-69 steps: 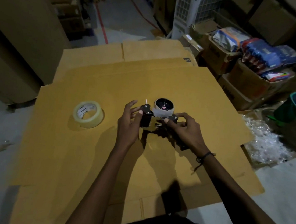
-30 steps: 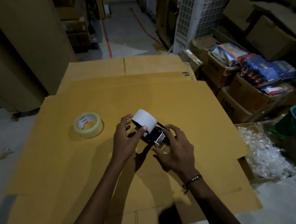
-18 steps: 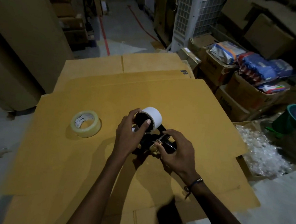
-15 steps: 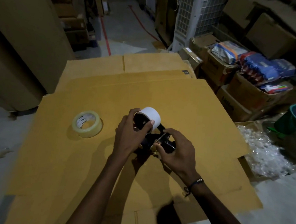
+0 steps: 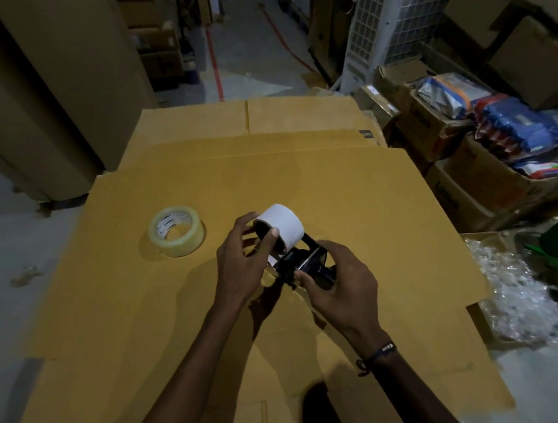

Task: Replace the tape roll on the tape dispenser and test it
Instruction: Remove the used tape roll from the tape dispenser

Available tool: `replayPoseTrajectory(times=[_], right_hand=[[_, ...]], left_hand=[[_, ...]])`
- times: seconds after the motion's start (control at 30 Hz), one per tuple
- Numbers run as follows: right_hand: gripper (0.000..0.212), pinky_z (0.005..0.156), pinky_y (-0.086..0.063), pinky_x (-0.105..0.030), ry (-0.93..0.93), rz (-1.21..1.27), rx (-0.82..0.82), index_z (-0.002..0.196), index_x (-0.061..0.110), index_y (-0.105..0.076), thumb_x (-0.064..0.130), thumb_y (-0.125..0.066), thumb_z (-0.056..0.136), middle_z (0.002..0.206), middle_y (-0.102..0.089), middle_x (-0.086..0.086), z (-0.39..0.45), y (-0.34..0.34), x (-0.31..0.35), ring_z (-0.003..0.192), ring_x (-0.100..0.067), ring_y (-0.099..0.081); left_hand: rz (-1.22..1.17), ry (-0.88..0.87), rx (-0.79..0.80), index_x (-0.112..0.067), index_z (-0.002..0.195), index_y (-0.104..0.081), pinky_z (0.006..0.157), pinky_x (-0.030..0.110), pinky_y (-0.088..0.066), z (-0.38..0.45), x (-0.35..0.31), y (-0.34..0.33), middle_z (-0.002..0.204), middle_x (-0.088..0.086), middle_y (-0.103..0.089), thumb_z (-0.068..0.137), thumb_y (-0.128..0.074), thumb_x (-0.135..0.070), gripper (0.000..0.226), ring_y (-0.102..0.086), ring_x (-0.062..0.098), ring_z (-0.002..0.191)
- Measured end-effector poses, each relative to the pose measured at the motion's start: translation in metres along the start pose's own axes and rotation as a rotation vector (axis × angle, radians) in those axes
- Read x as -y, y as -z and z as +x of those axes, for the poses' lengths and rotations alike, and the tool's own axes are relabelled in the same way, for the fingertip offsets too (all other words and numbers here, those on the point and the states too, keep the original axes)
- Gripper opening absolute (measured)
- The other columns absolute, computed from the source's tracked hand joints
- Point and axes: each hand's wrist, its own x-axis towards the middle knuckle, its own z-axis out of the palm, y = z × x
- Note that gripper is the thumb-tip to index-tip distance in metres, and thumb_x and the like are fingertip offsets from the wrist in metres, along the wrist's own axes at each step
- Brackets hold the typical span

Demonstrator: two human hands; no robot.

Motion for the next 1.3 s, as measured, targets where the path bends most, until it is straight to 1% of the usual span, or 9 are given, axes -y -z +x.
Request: replayPoseTrajectory(times=[0.13, 0.33, 0.47, 0.6, 0.73, 0.87, 1.03, 1.13, 1.3], right_hand=[[0.071, 0.074, -0.051, -0.024, -0.042, 0.026, 0.032, 0.136, 0.024, -0.062, 0.065, -0.073, 0.079, 0.13, -0.066, 0.008, -0.002, -0.001, 0.001, 0.102, -0.012, -0.067], [0.089, 0.074, -0.047, -0.024, -0.11, 0.113, 0.113, 0.145, 0.023, -0.052, 0.065, -0.083, 0.073, 0.13, -0.057, 0.006, -0.009, -0.005, 0.006, 0.104, -0.011, -0.062], [0.093, 0.077, -0.038, -0.003, -0.127, 0.195, 0.139, 0.142, 0.023, -0.053, 0.063, -0.089, 0.066, 0.126, -0.056, 0.009, -0.014, -0.008, 0.008, 0.106, -0.005, -0.056], [0.086, 0.067, -0.054, -0.022, -0.147, 0.318, 0.131, 0.139, 0.027, -0.057, 0.067, -0.085, 0.067, 0.117, -0.064, 0.012, 0.003, 0.003, -0.003, 0.083, -0.01, -0.067], [0.068, 0.062, -0.058, -0.026, -0.059, 0.462, 0.19, 0.145, 0.028, -0.057, 0.044, -0.084, 0.085, 0.129, -0.064, 0.007, 0.029, 0.016, -0.009, 0.067, -0.009, -0.069], [0.061, 0.065, -0.06, -0.038, -0.087, 0.511, 0.284, 0.15, 0.033, -0.052, 0.038, -0.077, 0.094, 0.138, -0.062, 0.01, 0.05, 0.02, -0.01, 0.065, -0.027, -0.073], [0.058, 0.064, -0.056, -0.026, -0.078, 0.526, 0.44, 0.15, 0.035, -0.052, 0.033, -0.075, 0.097, 0.144, -0.059, 0.012, 0.067, 0.024, -0.018, 0.068, -0.025, -0.075], [0.058, 0.064, -0.056, -0.025, -0.067, 0.552, 0.518, 0.149, 0.033, -0.054, 0.028, -0.077, 0.096, 0.145, -0.059, 0.014, 0.069, 0.023, -0.021, 0.07, -0.024, -0.076], [0.063, 0.064, -0.053, -0.02, -0.01, 0.558, 0.515, 0.147, 0.027, -0.056, 0.019, -0.083, 0.09, 0.146, -0.058, 0.013, 0.071, 0.024, -0.024, 0.072, -0.022, -0.073]], left_hand=[[-0.001, 0.025, -0.006, -0.042, 0.13, -0.062, 0.073, 0.021, -0.057, 0.005, 0.0, 0.001, 0.118, -0.009, -0.072, 0.093, -0.074, -0.048, 0.04, -0.073, 0.003, 0.098], [0.049, -0.134, 0.16, -0.034, 0.136, -0.062, 0.089, 0.01, -0.048, 0.015, 0.002, 0.009, 0.135, -0.017, -0.066, 0.08, -0.09, -0.03, 0.062, -0.065, -0.001, 0.119], [0.056, -0.244, 0.309, -0.03, 0.14, -0.061, 0.106, 0.039, -0.053, 0.02, 0.004, 0.013, 0.143, -0.014, -0.062, 0.077, -0.09, -0.016, 0.071, -0.061, 0.007, 0.132], [-0.002, -0.195, 0.41, -0.025, 0.142, -0.059, 0.112, 0.048, -0.05, 0.021, 0.005, 0.024, 0.146, -0.01, -0.061, 0.077, -0.089, -0.005, 0.074, -0.057, 0.008, 0.137], [0.007, -0.188, 0.438, -0.029, 0.142, -0.057, 0.111, 0.049, -0.049, 0.021, 0.002, 0.027, 0.148, -0.013, -0.059, 0.081, -0.09, -0.018, 0.071, -0.056, 0.008, 0.138], [-0.006, -0.077, 0.382, -0.034, 0.139, -0.061, 0.107, 0.05, -0.053, 0.021, -0.006, 0.021, 0.14, -0.015, -0.064, 0.085, -0.082, -0.039, 0.059, -0.063, 0.005, 0.127], [0.056, -0.168, 0.44, -0.027, 0.137, -0.059, 0.111, 0.05, -0.048, 0.024, -0.003, 0.029, 0.144, -0.013, -0.061, 0.076, -0.094, -0.02, 0.07, -0.054, 0.007, 0.139], [0.07, -0.145, 0.427, -0.031, 0.141, -0.056, 0.11, 0.048, -0.048, 0.022, -0.001, 0.029, 0.146, -0.016, -0.057, 0.073, -0.096, -0.028, 0.078, -0.052, 0.005, 0.139], [0.021, -0.049, 0.397, -0.033, 0.14, -0.06, 0.111, 0.051, -0.05, 0.019, -0.005, 0.026, 0.14, -0.017, -0.064, 0.081, -0.085, -0.04, 0.064, -0.062, 0.004, 0.129]])
